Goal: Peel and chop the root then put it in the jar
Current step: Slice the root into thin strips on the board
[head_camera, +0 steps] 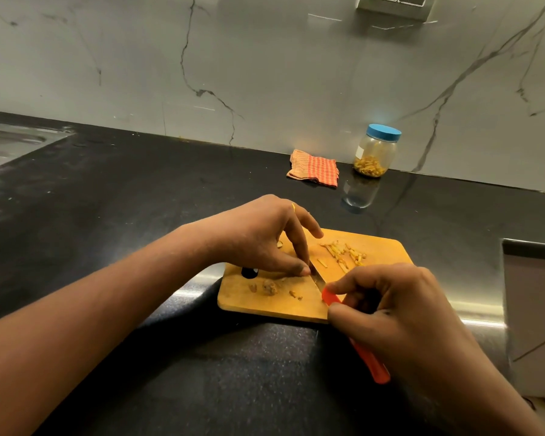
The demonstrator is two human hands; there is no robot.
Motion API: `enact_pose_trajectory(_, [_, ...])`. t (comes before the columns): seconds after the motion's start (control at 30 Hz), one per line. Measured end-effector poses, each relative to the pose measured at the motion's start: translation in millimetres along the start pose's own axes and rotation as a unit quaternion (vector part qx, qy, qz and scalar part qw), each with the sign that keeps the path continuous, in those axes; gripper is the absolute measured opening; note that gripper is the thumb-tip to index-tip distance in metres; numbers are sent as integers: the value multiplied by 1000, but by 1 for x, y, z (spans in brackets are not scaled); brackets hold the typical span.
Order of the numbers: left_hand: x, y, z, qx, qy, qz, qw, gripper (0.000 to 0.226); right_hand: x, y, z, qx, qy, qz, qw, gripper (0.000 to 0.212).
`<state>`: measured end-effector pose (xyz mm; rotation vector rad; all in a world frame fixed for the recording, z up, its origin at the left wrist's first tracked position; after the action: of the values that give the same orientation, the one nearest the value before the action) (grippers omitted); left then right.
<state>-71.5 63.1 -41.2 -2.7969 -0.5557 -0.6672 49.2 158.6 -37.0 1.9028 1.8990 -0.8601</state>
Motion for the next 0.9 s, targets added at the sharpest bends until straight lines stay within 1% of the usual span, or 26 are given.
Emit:
enact_pose_trajectory(0.2, [1,1,0,-33,-12,-6,999,13,1,-4,0,4,-4,3,1000,18])
enact_pose_trajectory(0.33, [3,2,-2,-38,-28,3,999,14,2,-6,-2,21,18,4,1000,19])
enact_pose_trajectory(0.5, [0,5,-5,-45,-16,-7,999,10,5,-5,-9,39,28,10,999,19])
enact_pose_trajectory(0.67, [-1,5,-10,-19,-3,-13,1000,12,8,-2,-16,52,21,17,998,18])
enact_pose_trajectory(0.77, [1,3,-2,-40,-28,0,999,17,9,-1,-17,54,17,16,998,19])
enact_pose_trajectory(0.9, [3,2,1,-53,-37,3,998,14,9,-2,-15,51,15,17,998,20])
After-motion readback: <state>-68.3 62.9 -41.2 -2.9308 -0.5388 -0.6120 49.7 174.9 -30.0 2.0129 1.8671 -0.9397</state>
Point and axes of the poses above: each hand's wrist, its own y-axis away from the middle knuckle, its own z-axis out of the palm, x = y × z, the point moved 7 cm from there along -y, towards the middle knuckle, and after that the axes turned 4 degrees about z, right-handed, at the moved point
